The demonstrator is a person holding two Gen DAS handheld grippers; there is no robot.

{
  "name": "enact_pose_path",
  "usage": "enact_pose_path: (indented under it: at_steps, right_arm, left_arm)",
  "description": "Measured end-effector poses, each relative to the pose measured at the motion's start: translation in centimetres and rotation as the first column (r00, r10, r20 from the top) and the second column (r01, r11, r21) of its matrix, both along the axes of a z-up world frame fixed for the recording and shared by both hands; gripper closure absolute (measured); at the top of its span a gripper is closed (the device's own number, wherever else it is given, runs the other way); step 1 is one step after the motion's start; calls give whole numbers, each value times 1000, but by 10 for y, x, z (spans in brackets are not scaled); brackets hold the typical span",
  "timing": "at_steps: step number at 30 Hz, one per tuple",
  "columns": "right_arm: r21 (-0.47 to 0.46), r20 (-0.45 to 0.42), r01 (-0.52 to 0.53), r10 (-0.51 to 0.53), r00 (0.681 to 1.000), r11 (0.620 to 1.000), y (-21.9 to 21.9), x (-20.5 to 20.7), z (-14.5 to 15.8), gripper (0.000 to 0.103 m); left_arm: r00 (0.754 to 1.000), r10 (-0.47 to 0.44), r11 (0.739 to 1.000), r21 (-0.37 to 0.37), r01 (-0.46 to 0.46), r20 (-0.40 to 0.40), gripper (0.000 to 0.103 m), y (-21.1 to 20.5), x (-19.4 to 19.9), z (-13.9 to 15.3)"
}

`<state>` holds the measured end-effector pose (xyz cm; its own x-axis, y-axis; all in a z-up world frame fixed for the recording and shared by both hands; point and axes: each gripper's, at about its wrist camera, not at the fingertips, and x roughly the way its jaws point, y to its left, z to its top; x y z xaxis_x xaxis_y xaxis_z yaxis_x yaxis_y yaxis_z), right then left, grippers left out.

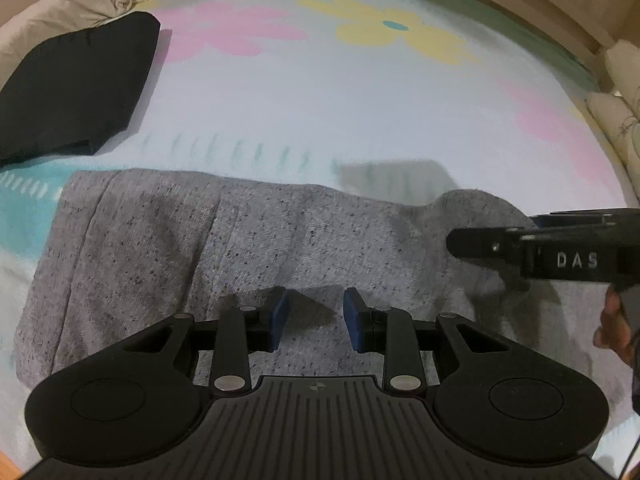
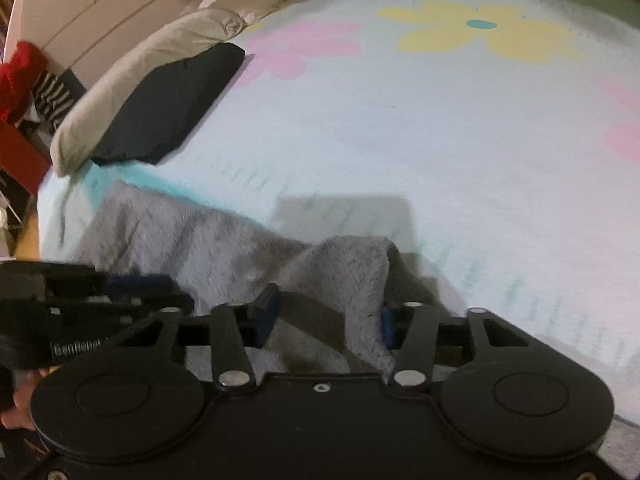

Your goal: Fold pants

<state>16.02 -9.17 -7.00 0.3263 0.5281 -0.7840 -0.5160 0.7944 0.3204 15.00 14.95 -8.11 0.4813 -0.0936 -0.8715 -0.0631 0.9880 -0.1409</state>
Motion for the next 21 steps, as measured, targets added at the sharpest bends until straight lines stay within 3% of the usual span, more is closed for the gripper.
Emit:
enact_pose_path:
  at_steps: [5, 6, 7, 8, 10, 14, 19, 20, 21]
  right_arm:
    - [40, -64, 32, -29, 998, 999, 0, 9, -3, 59]
    - [41, -72, 40, -37, 997, 998, 1, 11, -4, 69]
    - [26, -73, 50, -48, 996, 998, 2, 14, -6, 91]
    - [4, -71, 59, -59, 996, 998, 4, 17, -6, 94]
    - [-28, -58, 130, -131, 990, 991, 2, 26, -4, 95]
    - [26, -93, 230, -226, 970, 973, -8, 45, -2, 96]
    - [-99, -81, 228, -236, 968, 969, 9, 51, -24, 97]
    - [-101, -65, 230, -237, 969, 968, 10, 49, -24, 96]
    - [-100, -55, 236, -242, 969, 967, 9, 48, -21, 80]
  left_arm:
    - [1000, 0, 1000, 4, 0, 3, 73, 3, -2, 0]
    - [1000, -2, 1000, 10, 2, 2, 73, 3, -2, 0]
    - [1000, -6, 1000, 16, 6, 1, 73, 3, -2, -1]
    - [1000, -8, 1000, 25, 8, 0, 74, 2, -2, -1]
    - [1000, -22, 999, 48, 22, -1, 74, 1, -2, -3]
    - [998, -63, 991, 118, 62, 12, 74, -7, -4, -7]
    - [995, -96, 982, 164, 94, 9, 74, -15, -5, -4]
    - [995, -96, 983, 162, 93, 12, 74, -14, -6, -3]
    - [995, -97, 983, 161, 93, 18, 74, -13, -7, -1]
